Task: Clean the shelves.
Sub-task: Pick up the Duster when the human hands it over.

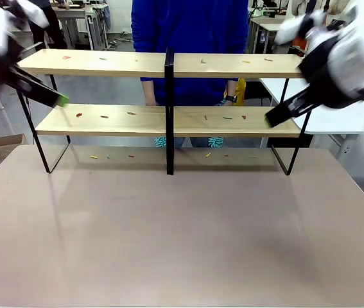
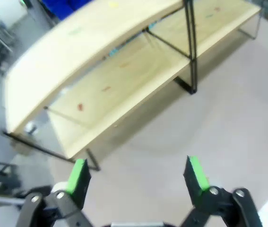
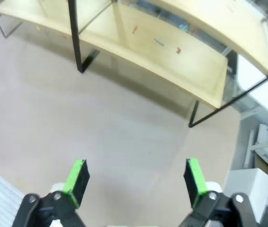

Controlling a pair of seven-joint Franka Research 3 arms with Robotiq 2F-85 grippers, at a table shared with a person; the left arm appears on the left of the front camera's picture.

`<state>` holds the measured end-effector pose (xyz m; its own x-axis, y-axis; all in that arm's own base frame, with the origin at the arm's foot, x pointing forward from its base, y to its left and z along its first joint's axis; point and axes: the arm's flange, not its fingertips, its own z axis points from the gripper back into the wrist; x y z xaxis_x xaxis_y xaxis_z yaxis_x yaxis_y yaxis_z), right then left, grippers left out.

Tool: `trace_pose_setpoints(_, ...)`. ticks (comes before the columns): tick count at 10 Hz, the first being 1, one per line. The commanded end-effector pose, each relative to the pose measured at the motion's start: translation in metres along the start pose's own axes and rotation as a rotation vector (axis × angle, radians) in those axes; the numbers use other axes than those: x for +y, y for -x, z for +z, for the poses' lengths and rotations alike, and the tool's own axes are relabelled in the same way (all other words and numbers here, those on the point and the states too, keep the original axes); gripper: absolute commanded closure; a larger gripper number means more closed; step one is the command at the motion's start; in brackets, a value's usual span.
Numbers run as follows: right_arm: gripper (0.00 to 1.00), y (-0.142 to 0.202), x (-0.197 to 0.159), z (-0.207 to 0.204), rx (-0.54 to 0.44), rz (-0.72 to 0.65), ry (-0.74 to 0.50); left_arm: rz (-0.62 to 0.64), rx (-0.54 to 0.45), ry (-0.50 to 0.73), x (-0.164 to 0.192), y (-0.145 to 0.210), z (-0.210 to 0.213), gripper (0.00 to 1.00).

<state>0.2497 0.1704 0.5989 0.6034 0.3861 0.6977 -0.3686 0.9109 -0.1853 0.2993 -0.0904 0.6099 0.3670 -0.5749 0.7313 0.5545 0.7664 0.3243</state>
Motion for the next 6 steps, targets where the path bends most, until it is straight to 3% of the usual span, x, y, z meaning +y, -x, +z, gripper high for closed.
trace_pose_setpoints(1, 0.0, 0.002, 0.004, -0.004, -0.027, -0.061, -0.017, -0.078, 0.04, -0.003, -0.069, 0.138, 0.035, 0.0)
trace_pose_setpoints(2, 0.0, 0.0, 0.0, 0.0, 0.0, 0.0, 0.0, 0.0, 0.0, 0.0, 0.0, 0.0, 0.0, 0.0)
trace_pose_setpoints(3, 0.0, 0.002, 0.001, 0.023, -0.03, -0.029, -0.001, 0.0, 0.0, 0.0, 0.0, 0.0, 0.0, 0.0)
trace_pose_setpoints(4, 0.0, 0.006, -0.004, 0.013, 0.03, 0.002, -0.008, -0.037, 0.005, -0.008, -0.002, 0.007, 0.049, 0.0)
trace_pose_setpoints(6, 0.0, 0.003, -0.016, -0.001, 0.027, -0.161, 0.009, 0.034, 0.136, 0.019, -0.003, -0.014, 0.039, 0.0)
